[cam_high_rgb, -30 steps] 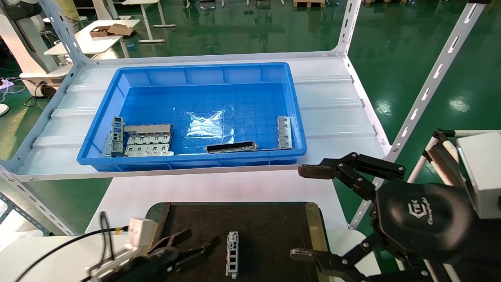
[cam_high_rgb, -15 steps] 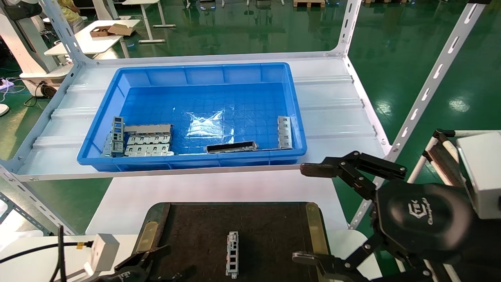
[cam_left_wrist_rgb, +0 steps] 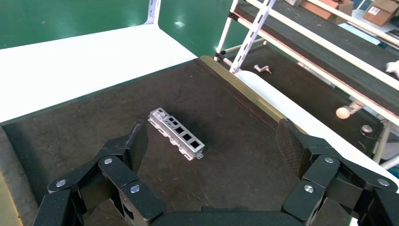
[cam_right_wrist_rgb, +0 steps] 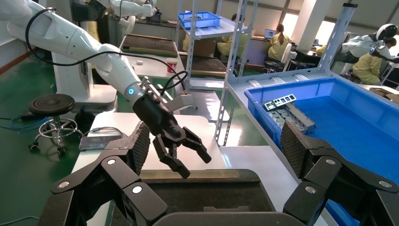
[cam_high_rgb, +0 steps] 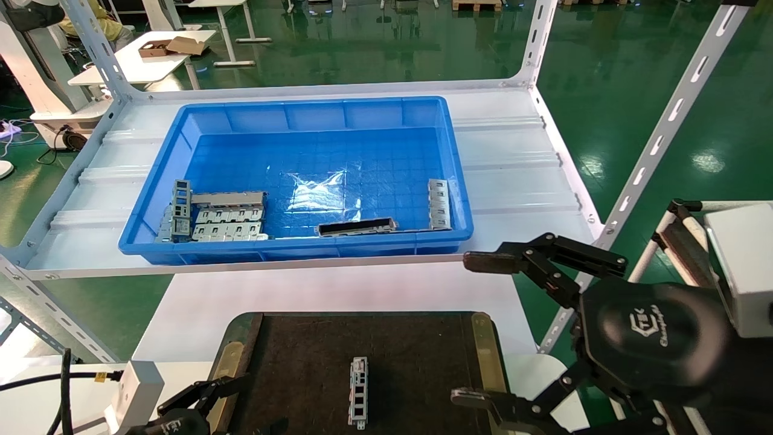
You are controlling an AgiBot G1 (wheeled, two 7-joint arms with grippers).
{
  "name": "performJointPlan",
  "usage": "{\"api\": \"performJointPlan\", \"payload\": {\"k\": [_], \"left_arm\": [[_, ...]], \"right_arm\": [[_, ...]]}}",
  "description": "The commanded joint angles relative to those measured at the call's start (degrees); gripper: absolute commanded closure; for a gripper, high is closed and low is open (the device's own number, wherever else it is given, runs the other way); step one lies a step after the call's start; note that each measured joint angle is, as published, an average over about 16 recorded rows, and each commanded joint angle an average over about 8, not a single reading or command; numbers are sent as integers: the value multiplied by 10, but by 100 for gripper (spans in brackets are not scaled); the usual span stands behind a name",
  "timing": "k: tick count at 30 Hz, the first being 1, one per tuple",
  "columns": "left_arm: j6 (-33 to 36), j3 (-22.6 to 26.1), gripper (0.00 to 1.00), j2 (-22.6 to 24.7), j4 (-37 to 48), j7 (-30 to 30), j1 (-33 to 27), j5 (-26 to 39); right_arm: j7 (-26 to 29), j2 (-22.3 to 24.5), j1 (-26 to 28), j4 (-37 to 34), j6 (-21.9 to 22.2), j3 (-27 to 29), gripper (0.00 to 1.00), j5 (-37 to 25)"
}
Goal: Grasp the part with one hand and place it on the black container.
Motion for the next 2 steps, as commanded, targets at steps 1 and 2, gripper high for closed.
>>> {"api": "performJointPlan", "payload": {"k": [1,2], "left_arm": [[11,-2,0,-3,3,5,0,-2],[12,-2,0,-3,3,5,0,-2]], "right_arm": [[0,0,0,0,0,0,0,0],[0,0,0,0,0,0,0,0]]}}
